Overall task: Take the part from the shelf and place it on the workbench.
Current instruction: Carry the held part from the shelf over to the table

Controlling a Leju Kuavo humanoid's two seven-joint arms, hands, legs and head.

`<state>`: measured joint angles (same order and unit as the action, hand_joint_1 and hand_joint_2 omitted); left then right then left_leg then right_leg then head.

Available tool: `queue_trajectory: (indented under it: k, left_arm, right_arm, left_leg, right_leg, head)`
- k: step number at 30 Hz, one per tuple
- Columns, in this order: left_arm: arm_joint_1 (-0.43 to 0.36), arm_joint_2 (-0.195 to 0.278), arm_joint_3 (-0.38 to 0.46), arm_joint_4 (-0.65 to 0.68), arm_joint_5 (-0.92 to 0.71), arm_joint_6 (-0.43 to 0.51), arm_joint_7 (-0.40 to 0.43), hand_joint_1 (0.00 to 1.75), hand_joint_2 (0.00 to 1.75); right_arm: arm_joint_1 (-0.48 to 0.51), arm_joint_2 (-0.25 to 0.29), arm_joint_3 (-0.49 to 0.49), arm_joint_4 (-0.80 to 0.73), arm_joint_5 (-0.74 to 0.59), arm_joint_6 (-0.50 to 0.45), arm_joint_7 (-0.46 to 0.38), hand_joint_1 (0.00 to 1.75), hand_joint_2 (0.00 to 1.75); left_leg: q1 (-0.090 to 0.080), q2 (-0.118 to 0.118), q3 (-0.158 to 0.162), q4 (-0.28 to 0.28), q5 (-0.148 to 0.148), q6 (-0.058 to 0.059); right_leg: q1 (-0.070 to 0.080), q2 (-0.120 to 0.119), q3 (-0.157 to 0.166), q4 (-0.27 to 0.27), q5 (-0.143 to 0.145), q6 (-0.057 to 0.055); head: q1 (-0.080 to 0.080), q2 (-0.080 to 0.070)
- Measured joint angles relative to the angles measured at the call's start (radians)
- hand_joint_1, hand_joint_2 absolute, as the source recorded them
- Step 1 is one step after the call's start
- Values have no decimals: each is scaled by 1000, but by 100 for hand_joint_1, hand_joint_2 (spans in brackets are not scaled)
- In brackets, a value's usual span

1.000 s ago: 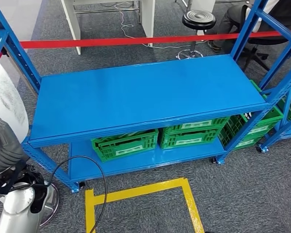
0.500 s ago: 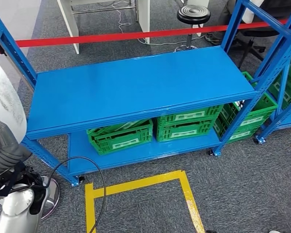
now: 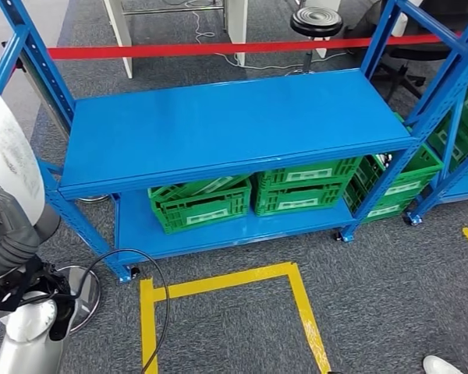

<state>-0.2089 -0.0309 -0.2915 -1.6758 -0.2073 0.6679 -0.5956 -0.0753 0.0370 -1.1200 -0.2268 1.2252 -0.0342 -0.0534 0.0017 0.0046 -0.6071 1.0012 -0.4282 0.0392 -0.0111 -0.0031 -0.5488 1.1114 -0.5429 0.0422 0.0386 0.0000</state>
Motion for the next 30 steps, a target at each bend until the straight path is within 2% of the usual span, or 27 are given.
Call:
queue_trajectory:
  k: [1, 2, 3, 4, 5, 6, 7, 8, 10, 11, 12, 13, 15, 16, 17, 18, 20, 21, 22, 23, 25, 26, 27, 28, 29, 30]
  left_arm:
    - [-1, 0, 0, 0, -1, 0, 0, 175, 175]
    - [-2, 0, 0, 0, -2, 1, 0, 175, 175]
    - [-3, 0, 0, 0, -3, 1, -1, 175, 175]
    - [-4, 0, 0, 0, -5, 2, -1, 175, 175]
    - [-4, 1, 0, 0, -6, 2, -1, 175, 175]
    - [-4, 1, 0, 0, -6, 2, -1, 175, 175]
    - [-4, 2, 0, 0, -7, 2, -1, 175, 175]
    - [-4, 3, 0, 0, -8, 2, -1, 175, 175]
    - [-4, 4, 0, 0, -8, 2, -1, 175, 175]
    - [-4, 4, 0, 0, -8, 2, -1, 175, 175]
    - [-4, 4, 0, 0, -8, 2, -1, 175, 175]
    - [-4, 4, 0, 0, -8, 2, -1, 175, 175]
    - [-5, 4, 0, 0, -8, 2, -1, 175, 175]
    - [-6, 4, 0, 0, -9, 2, -1, 175, 175]
    - [-6, 4, 0, 0, -9, 2, -2, 175, 175]
    - [-7, 4, 0, 0, -9, 2, -2, 175, 175]
    - [-6, 4, 0, 0, -10, 2, -3, 175, 175]
    - [-6, 4, 0, 0, -10, 2, -3, 175, 175]
    - [-6, 4, 0, 0, -10, 2, -3, 175, 175]
    - [-5, 4, 0, 0, -10, 2, -3, 175, 175]
    - [-5, 4, 0, 0, -10, 2, -3, 175, 175]
    - [-4, 4, 0, 0, -10, 2, -3, 175, 175]
    - [-3, 4, 0, 0, -9, 2, -3, 175, 175]
    - [-3, 4, 0, 0, -9, 2, -3, 175, 175]
    - [-3, 4, 0, 0, -9, 2, -3, 175, 175]
    - [-3, 4, 0, 0, -9, 2, -3, 175, 175]
  right_arm:
    - [-2, 0, 0, 0, 0, 0, 0, 0, 0]
    - [-5, 0, 0, 0, 0, 1, -1, 0, 0]
    - [-6, 0, 0, 0, -1, 3, -1, 0, 0]
    - [-6, 0, 0, 0, -1, 4, -1, 0, 0]
    - [-5, 1, 0, 1, -1, 6, 0, 0, 0]
    - [-4, 1, 0, 1, 0, 6, 0, 0, 0]
    - [-4, 2, 0, 1, 0, 7, 0, 0, 0]
    - [-5, 2, 0, 1, 0, 7, 0, 0, 0]
    - [-6, 2, 0, 1, 0, 7, 0, 0, 0]
    - [-6, 2, 0, 1, 0, 7, 0, 0, 0]
    - [-6, 2, 0, 1, 0, 7, 0, 0, 0]
    - [-6, 3, 0, 1, 0, 7, 0, 0, 0]
    - [-6, 3, 0, 1, 1, 7, 0, 0, 0]
    - [-6, 4, 0, 1, 1, 7, 0, 0, 0]
    - [-6, 4, 0, 1, 1, 7, 0, 0, 0]
    - [-6, 5, 0, 1, 1, 7, 0, 0, 0]
    - [-6, 5, 0, 1, 0, 6, 0, 0, 0]
    - [-5, 5, 0, 1, 0, 6, 0, 0, 0]
    - [-5, 5, 0, 1, 0, 6, 0, 0, 0]
    - [-4, 5, 0, 1, 0, 6, 1, 0, 0]
    - [-4, 5, 0, 1, 1, 6, 1, 0, 0]
    - [-4, 6, 0, 2, 1, 6, 1, 0, 0]
    - [-4, 6, 0, 2, 1, 6, 1, 0, 0]
    - [-4, 6, 0, 2, 1, 6, 1, 0, 0]
    - [-4, 6, 0, 2, 1, 6, 2, 0, 0]
    - [-5, 6, 0, 2, 1, 6, 2, 0, 0]
  left_leg:
    - [-1, 0, -6, 2, 6, -5]
    - [-2, 1, -10, 4, 12, -10]
    - [-3, 1, -13, 5, 19, -16]
    - [-3, 1, -14, 5, 25, -22]
    - [-2, 1, -16, 5, 29, -28]
    - [-1, 0, -20, 11, 19, -34]
    - [0, -1, -29, 33, -9, -39]
    - [1, -2, -43, 76, -56, -44]
    - [3, -2, -70, 200, -155, -52]
    - [3, -2, -75, 253, -178, -53]
    - [3, -2, -68, 276, -176, -52]
    - [3, -2, -45, 265, -155, -49]
    - [2, -2, 38, 154, -106, -39]
    - [1, -2, 81, 87, -95, -34]
    - [-1, -2, 110, 37, -94, -30]
    - [-3, -2, 124, 9, -99, -27]
    - [-1, -1, 118, -6, -96, -19]
    - [1, 0, 110, -10, -89, -13]
    - [4, 2, 100, -13, -80, -5]
    - [6, 4, 89, -16, -69, 2]
    - [3, 4, 64, -14, -48, 8]
    - [2, 5, 51, -13, -39, 9]
    - [1, 5, 37, -11, -29, 8]
    - [0, 6, 25, -9, -20, 7]
    - [0, 6, 13, -7, -11, 5]
    - [-1, 5, 4, -5, -3, 3]
  right_leg:
    - [1, 1, 47, -69, 6, -3]
    - [2, 2, 75, -115, 3, -5]
    - [4, 3, 85, -137, -3, -8]
    - [4, 4, 82, -143, -1, -13]
    - [3, 2, 74, -143, 4, -20]
    - [3, 0, 69, -144, 12, -28]
    - [1, -2, 63, -146, 21, -36]
    - [0, -5, 55, -146, 31, -43]
    - [2, -6, 33, -144, 51, -49]
    - [2, -7, 19, -142, 60, -50]
    - [3, -7, 5, -139, 69, -50]
    - [3, -6, -9, -135, 76, -49]
    - [4, -6, -32, -124, 87, -45]
    - [6, -5, -41, -118, 91, -42]
    - [7, -5, -47, -114, 96, -37]
    - [8, -5, -53, -112, 102, -32]
    - [8, -6, -64, -109, 114, -19]
    - [8, -5, -72, -103, 106, -13]
    - [8, -4, -85, -83, 81, -7]
    - [7, -2, -101, -44, 41, -2]
    - [5, -1, -137, 82, -50, 7]
    - [4, -1, -147, 140, -72, 9]
    - [4, -1, -145, 172, -72, 11]
    - [3, -1, -125, 168, -51, 11]
    - [3, -1, -89, 129, -21, 9]
    - [3, 0, -37, 62, 2, 6]
  head:
    - [-1, 0]
    - [-1, 0]
    - [-1, 0]
    - [-2, 0]
    - [-1, 0]
    - [-1, 0]
    - [-3, 0]
    - [-5, 0]
    - [-11, 0]
    - [-11, 0]
    - [-12, 0]
    - [-12, 0]
    - [-12, 0]
    - [-12, 0]
    - [-12, 0]
    - [-12, 0]
    - [-11, 0]
    - [-11, 0]
    - [-8, 0]
    - [-6, 0]
    - [-1, 0]
    - [-1, 0]
    - [-1, 0]
    - [-1, 0]
    - [-1, 0]
    - [-1, 0]
